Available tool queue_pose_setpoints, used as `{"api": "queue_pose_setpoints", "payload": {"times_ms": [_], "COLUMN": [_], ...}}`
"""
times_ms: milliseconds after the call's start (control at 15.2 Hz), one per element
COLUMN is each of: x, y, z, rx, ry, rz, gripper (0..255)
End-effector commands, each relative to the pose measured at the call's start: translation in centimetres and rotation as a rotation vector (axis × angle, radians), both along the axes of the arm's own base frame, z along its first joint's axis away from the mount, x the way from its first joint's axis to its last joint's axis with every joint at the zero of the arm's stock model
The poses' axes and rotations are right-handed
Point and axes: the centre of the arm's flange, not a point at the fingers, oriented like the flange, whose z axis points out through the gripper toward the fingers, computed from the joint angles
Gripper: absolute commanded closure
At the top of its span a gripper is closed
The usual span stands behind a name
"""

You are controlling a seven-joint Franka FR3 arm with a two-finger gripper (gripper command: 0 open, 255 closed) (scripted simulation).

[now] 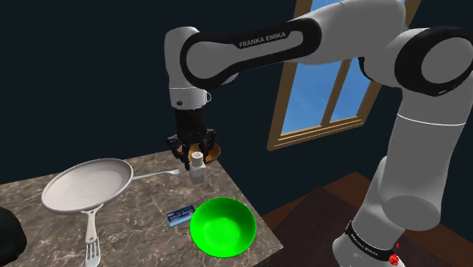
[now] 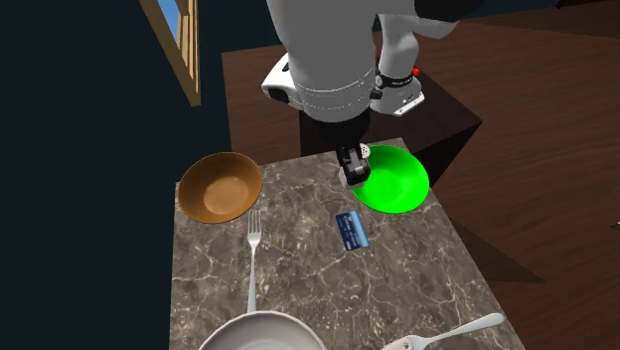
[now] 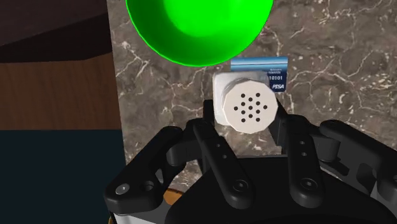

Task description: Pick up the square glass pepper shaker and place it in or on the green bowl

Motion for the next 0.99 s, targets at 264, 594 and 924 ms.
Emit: {"api": "queue_pose_setpoints", "payload": {"times_ms": [264, 594, 924], "x": [-7.8, -11.9, -11.9], "y": [-0.7, -1.0, -1.0], "z": [0.2, -0.8, -3.4], "rx": [-0.001, -0.001, -0.001], "ry": [0.0, 0.0, 0.0], "rz": [-0.001, -0.001, -0.001], "gripper": [255, 255, 255]}}
